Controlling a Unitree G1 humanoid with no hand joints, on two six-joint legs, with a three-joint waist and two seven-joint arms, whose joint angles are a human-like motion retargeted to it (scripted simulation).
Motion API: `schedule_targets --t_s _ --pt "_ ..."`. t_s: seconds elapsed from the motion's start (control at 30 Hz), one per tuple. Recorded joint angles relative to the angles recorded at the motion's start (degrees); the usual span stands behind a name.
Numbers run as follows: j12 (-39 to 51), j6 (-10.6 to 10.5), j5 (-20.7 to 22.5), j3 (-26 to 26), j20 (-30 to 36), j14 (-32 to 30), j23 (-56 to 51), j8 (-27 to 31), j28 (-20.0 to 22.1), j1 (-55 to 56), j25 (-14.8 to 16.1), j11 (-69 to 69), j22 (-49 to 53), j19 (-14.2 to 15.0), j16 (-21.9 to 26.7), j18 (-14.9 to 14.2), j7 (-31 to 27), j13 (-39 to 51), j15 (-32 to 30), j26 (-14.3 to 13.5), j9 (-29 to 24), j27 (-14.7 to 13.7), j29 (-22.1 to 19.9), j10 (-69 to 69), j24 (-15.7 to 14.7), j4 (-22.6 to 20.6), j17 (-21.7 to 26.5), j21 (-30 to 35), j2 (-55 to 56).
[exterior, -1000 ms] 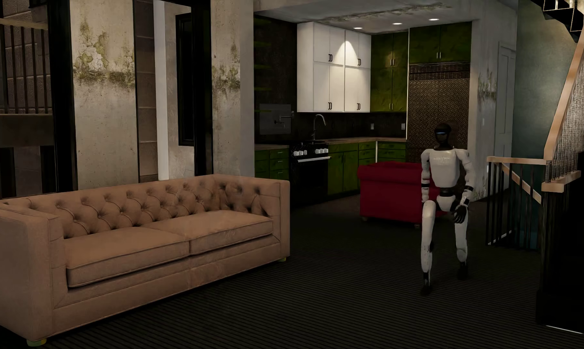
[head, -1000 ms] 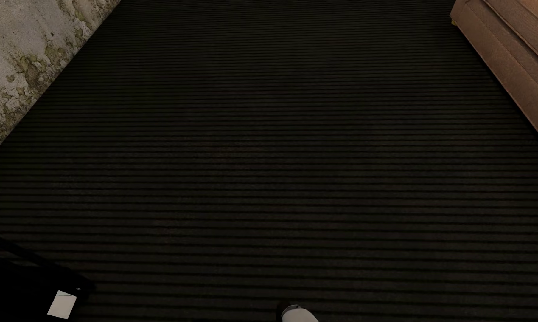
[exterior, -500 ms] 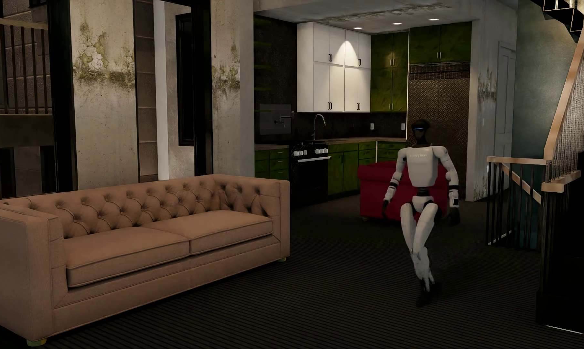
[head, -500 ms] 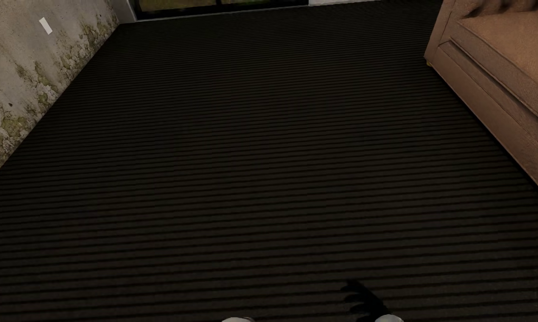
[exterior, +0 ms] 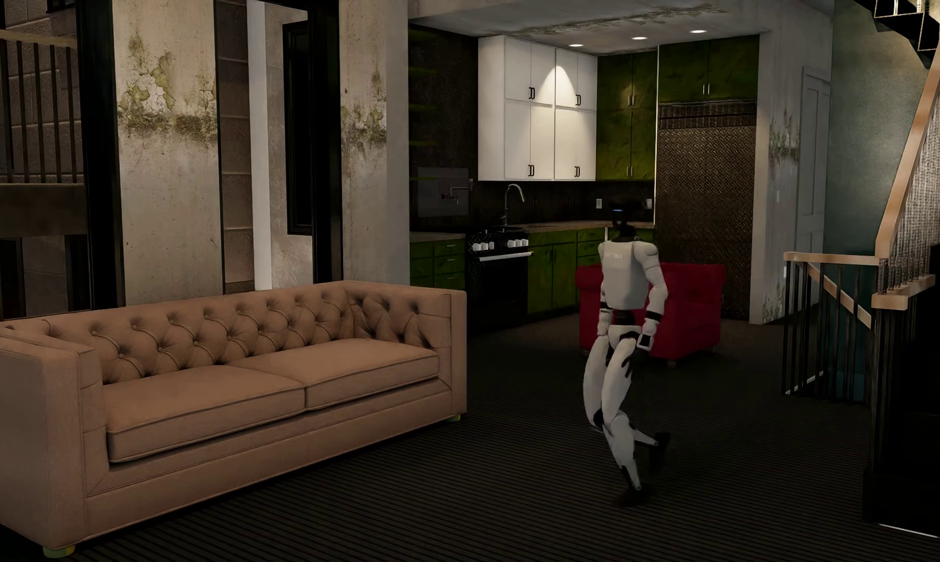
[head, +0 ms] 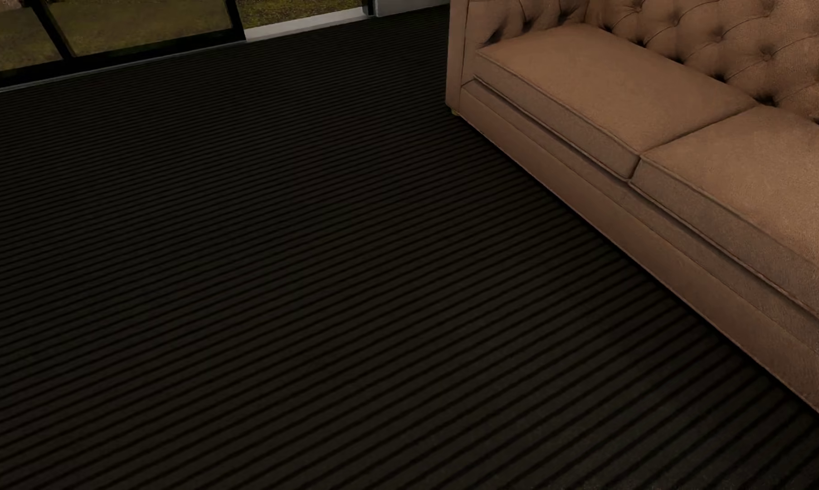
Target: Walk to the sofa
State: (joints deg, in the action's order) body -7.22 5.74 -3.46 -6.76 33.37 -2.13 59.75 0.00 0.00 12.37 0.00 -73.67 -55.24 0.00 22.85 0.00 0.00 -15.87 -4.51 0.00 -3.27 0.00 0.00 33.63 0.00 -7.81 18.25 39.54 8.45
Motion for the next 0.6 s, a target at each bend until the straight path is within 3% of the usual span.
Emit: schedule_targets --t_s 0.1,0.23,0.3,0.33,0.37,0.4,0.43,0.5,0.53,0.6 --pt "3.1 -0.1 3.8 7.1 -9.1 7.8 -4.7 0.0 0.0 -9.0 0.0 -1.5 5.7 0.0 1.4 0.0 0.0 -4.5 8.3 0.0 -1.3 0.0 0.0 -1.8 0.0 0.7 0.9 -10.9 12.1" --pt "8.3 -0.2 4.4 15.1 -19.8 16.4 -6.6 0.0 0.0 -18.8 0.0 35.4 14.3 0.0 2.4 0.0 0.0 -6.5 2.6 0.0 -1.0 0.0 0.0 -4.5 0.0 1.8 -0.8 -19.0 17.6" --pt "11.7 0.2 3.2 17.1 -21.1 21.3 -4.9 0.0 0.0 -24.2 0.0 49.5 18.0 0.0 2.4 0.0 0.0 -7.0 11.1 0.0 -0.4 0.0 0.0 -6.5 0.0 1.3 -2.4 -19.3 15.5" --pt "13.1 0.2 2.4 18.1 -21.0 23.0 -3.5 0.0 0.0 -26.2 0.0 49.2 19.7 0.0 2.2 0.0 0.0 -7.0 16.0 0.0 0.3 0.0 0.0 -6.7 0.0 1.2 -3.2 -18.2 15.2" --pt "14.0 -0.1 1.8 19.3 -20.6 23.0 -2.0 0.0 0.0 -27.0 0.0 48.5 21.3 0.0 1.8 0.0 0.0 -7.0 17.1 0.0 1.3 0.0 0.0 -6.2 0.0 1.6 -3.9 -16.8 15.8" --pt "14.2 -1.0 1.4 20.6 -20.1 20.9 -0.3 0.0 0.0 -27.0 0.0 47.8 22.6 0.0 1.1 0.0 0.0 -7.0 14.1 0.0 2.5 0.0 0.0 -5.2 0.0 2.2 -4.4 -15.6 16.8" --pt "13.6 -2.7 1.8 21.0 -19.4 17.0 1.6 0.0 0.0 -26.8 0.0 47.0 23.3 0.0 0.1 0.0 0.0 -7.1 7.2 0.0 3.9 0.0 0.0 -4.1 0.0 3.0 -4.8 -14.7 18.2" --pt "9.9 -7.5 5.9 18.8 -17.5 5.1 4.9 0.0 0.0 -27.0 0.0 44.3 22.0 0.0 -2.5 0.0 0.0 -6.6 -3.5 0.0 5.5 0.0 0.0 0.0 0.0 5.2 -4.2 -12.1 18.9" --pt "7.4 -9.3 7.9 17.7 -15.8 -2.8 5.1 0.0 0.0 -26.4 0.0 43.4 20.1 0.0 -3.6 0.0 0.0 -6.2 -3.2 0.0 5.5 0.0 0.0 4.8 0.0 6.4 -3.5 -11.6 16.8" --pt "4.1 -11.7 10.4 17.1 -8.4 -17.3 1.8 0.0 0.0 -19.5 0.0 44.0 15.2 0.0 -3.9 0.0 0.0 -5.6 3.8 0.0 4.9 0.0 0.0 19.2 0.0 9.5 -2.1 -14.4 10.2"
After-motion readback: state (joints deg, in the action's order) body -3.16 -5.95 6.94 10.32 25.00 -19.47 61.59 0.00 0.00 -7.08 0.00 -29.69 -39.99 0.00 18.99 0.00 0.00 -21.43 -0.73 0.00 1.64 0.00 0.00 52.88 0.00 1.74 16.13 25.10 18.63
